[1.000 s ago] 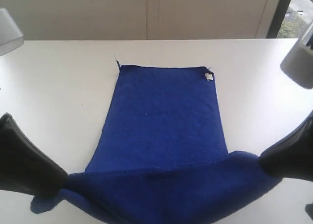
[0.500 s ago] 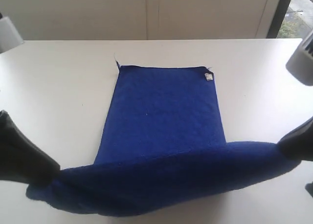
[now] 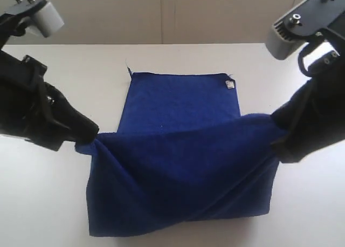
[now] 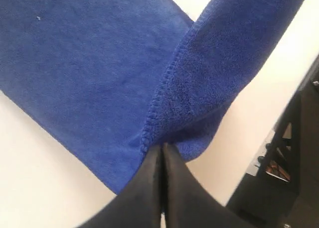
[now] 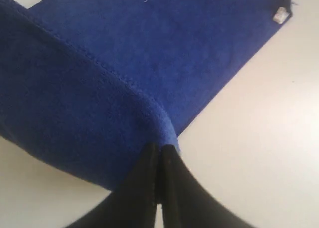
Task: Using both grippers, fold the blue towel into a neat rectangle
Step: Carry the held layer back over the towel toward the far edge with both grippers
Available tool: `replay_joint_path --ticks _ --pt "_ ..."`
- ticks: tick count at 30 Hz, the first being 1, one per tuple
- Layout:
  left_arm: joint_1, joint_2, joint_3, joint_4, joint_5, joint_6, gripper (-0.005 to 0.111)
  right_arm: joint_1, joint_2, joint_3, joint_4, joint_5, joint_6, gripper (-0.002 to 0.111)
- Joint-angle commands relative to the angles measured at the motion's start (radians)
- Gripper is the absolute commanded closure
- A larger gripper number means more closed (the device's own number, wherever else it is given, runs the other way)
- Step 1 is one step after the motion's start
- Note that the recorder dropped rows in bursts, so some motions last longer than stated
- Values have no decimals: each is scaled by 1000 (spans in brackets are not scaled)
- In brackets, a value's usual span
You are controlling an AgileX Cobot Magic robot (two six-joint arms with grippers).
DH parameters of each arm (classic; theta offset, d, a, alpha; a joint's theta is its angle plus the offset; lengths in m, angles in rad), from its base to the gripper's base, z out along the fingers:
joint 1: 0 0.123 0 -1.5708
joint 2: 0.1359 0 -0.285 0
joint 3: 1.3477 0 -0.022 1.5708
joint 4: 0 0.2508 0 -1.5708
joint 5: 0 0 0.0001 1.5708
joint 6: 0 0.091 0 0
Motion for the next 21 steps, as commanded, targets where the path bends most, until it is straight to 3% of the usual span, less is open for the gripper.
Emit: replay_joint_path --ticks 1,14,21 --pt "-5 58 7 63 -93 34 107 1 55 3 -151 -70 87 108" --pt "-5 229 7 128 -402 42 107 -1 242 3 -399 -220 320 108" --pt "47 264 -42 156 -437 42 107 -1 309 3 -561 -260 447 108"
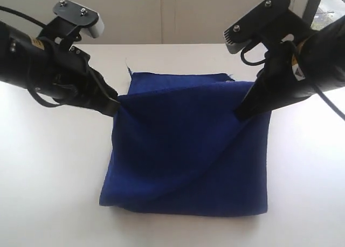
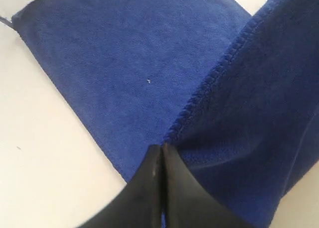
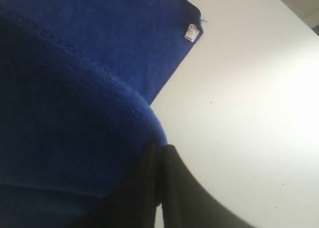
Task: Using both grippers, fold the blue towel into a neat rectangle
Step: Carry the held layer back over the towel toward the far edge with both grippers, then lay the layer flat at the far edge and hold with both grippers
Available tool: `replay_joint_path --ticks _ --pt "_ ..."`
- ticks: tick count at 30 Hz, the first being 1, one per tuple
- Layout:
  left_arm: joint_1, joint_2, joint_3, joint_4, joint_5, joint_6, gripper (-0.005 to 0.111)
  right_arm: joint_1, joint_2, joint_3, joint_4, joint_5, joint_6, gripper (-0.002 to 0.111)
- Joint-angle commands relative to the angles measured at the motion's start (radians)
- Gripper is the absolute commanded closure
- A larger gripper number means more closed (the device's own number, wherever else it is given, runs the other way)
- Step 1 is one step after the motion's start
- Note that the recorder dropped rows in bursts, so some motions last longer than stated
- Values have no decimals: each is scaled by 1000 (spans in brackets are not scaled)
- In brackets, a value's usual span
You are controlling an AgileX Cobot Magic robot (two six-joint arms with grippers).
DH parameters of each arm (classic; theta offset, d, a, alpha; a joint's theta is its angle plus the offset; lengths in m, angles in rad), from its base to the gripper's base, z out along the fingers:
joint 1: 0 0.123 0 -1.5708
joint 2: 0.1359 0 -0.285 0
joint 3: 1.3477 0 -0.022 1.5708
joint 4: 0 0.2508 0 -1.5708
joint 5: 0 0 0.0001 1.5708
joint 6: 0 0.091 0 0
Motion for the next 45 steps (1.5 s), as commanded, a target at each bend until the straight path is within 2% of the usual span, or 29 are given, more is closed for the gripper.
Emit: replay_joint_path --ticks 1,3,6,13,24,33,45 --pt "62 5 -46 5 -25 3 107 -1 35 1 -103 -39 98 108" --pt "88 5 -68 5 -28 3 107 -1 42 0 -169 -54 155 108" --pt "89 18 -91 5 -52 3 107 -18 55 0 -192 -96 190 108" --pt "89 129 -117 -2 -132 -1 107 -127 148 -3 -209 -277 235 108" --pt "99 260 -235 -2 -141 -9 107 -200 273 -135 -209 -307 237 108" --pt "128 359 -314 -2 -137 -8 107 -207 400 -227 -209 -324 235 108" --pt "130 487 -398 -2 -152 -10 107 -250 517 -290 -207 -344 243 108"
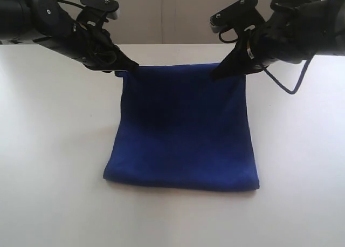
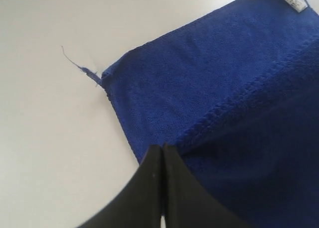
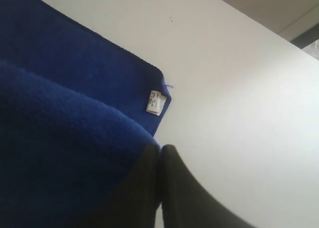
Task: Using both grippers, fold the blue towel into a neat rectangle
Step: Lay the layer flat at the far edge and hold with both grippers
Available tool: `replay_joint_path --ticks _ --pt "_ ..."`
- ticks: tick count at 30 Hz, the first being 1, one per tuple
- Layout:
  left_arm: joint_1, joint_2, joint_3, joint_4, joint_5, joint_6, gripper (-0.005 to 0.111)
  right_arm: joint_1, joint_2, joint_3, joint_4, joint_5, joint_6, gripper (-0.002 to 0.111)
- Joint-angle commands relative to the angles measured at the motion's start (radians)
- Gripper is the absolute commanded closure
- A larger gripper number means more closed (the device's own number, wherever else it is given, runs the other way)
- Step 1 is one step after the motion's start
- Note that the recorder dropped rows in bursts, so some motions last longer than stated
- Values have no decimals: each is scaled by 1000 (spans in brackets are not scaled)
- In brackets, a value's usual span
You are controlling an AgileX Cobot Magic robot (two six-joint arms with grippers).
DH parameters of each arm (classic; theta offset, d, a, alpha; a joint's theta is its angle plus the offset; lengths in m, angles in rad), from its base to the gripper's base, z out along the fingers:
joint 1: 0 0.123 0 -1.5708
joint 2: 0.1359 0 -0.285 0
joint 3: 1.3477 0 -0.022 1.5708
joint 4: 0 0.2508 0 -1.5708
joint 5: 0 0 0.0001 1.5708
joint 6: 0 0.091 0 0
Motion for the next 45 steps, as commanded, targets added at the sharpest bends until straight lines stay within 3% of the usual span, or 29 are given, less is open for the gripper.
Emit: replay_joint_path --ticks 1,14,27,45 --pt "1 29 -39 -13 14 -8 107 -20 25 -26 -10 -9 12 108" --pt "16 95 -183 2 94 -18 107 -33 64 -94 -10 -10 9 108" --pt "29 131 -245 6 107 -27 107 -42 106 -176 -10 31 5 108" --pt "50 318 -356 20 86 -57 107 -89 289 -239 -12 -65 23 108"
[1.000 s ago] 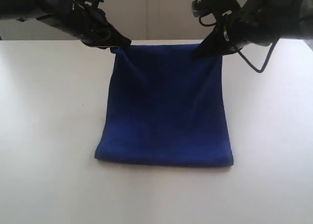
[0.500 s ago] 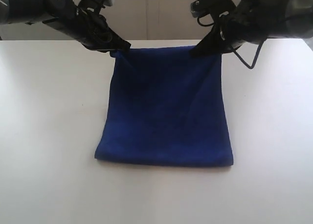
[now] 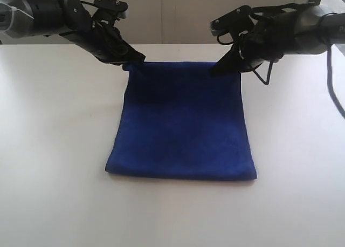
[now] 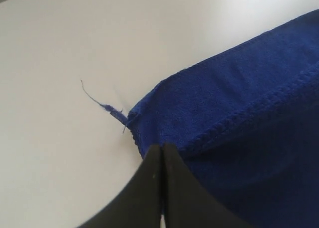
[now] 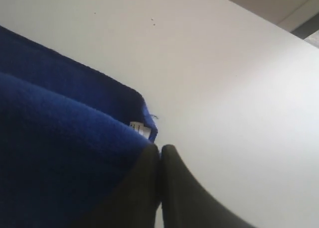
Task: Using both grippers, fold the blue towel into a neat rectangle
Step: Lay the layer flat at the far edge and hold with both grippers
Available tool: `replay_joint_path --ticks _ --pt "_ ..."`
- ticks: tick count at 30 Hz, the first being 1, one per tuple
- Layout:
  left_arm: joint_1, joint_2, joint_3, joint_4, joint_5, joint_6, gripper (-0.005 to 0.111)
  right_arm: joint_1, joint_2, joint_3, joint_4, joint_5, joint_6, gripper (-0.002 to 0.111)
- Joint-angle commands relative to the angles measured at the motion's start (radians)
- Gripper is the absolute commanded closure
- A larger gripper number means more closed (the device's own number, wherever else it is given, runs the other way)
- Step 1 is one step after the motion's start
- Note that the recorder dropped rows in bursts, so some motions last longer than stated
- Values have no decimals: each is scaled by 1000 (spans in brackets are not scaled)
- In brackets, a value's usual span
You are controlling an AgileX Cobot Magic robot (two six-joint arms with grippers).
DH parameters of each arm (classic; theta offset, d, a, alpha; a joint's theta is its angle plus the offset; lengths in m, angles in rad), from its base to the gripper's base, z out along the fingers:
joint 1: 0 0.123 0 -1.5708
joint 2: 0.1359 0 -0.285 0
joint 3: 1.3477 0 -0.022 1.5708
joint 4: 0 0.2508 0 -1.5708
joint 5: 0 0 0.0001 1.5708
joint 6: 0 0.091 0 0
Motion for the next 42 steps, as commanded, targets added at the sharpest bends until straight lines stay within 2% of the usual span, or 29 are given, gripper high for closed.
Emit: replay_joint_path --ticks 1,20,37,39,42 --pt "4 36 -8 -6 -24 -9 107 -13 40 -34 -8 -20 6 108" --pt "4 148 -8 -10 -231 -10 107 -56 149 -69 -8 -144 8 108" --pt "4 159 -8 -10 -325 -12 107 -74 164 -69 -70 -167 13 108" --pt "4 172 -8 -10 -335 -32 107 -74 164 -69 -70 -177 13 103" --pt "4 182 -8 -10 -336 -59 96 -74 164 -69 -70 -177 13 94"
